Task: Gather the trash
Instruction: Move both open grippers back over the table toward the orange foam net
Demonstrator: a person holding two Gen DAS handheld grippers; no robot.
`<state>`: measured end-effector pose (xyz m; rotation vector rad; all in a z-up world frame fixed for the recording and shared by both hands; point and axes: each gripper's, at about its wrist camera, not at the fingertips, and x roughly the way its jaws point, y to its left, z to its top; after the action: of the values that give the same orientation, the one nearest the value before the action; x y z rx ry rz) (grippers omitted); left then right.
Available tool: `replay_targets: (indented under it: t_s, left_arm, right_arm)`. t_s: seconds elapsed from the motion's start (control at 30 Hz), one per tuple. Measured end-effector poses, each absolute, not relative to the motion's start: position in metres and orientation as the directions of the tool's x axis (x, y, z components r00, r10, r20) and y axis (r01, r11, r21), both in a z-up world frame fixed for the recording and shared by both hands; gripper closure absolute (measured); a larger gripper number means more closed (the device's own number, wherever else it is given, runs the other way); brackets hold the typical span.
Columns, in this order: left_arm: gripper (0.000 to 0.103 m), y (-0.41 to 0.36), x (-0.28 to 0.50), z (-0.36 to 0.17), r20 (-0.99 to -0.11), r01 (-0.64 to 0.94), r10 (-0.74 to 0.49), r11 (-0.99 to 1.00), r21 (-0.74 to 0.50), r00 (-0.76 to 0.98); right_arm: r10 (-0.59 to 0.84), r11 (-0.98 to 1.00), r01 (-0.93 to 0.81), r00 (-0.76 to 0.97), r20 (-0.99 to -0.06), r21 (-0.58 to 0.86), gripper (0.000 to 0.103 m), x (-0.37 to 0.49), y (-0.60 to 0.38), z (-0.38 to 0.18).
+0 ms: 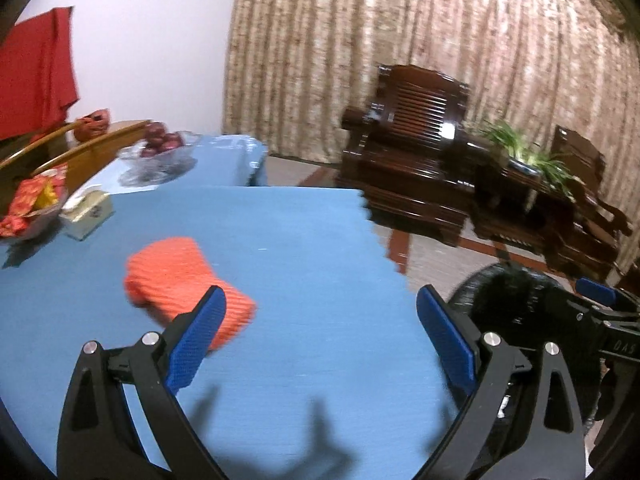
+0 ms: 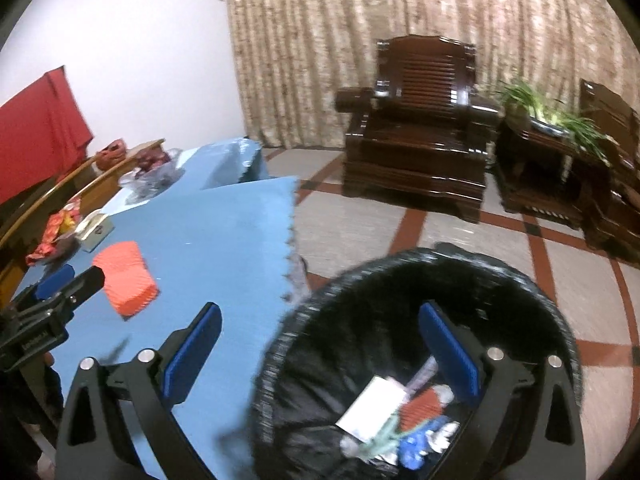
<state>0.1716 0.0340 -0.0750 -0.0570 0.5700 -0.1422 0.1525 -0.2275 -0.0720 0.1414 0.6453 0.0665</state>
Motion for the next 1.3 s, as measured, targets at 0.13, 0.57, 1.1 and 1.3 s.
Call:
replay_targets:
  t_s: [0.13, 0.57, 1.1, 1.3]
  left_arm:
    - [0.010, 0.068, 0.172, -0.073, -0.529, 0.058, -0.093, 0.995, -0.082, 0.843]
    - [0.010, 0.161, 0.183, -0.092, -0.547, -0.115, 0.064, 0.991, -0.061, 0.835]
    - [0.010, 0.215, 0.209, -0.134, -0.602, -0.210, 0.141, 0.977, -0.045, 0.786]
    - [0.010, 0.221, 0.217, -0.144, -0.614, -0.220, 0.144, 0.974, -0.049, 0.776]
  right_arm:
    - [0.150, 0.985, -0.072, 0.796, -0.587, 0.154, 0.006, 0.165, -0.198, -0.071]
    - [0.263, 0.964, -0.240, 0.764, -0.589, 0.119, 0.006, 0.223, -0.091, -0.088]
    - [0.336, 0.928, -0.355, 0.655, -0.677, 0.116, 0.007, 0.292, -0.005, -0.148]
    - [0.344, 0.915, -0.387, 0.606, -0.717, 0.112, 0.016, 0.304, 0.010, -0.166]
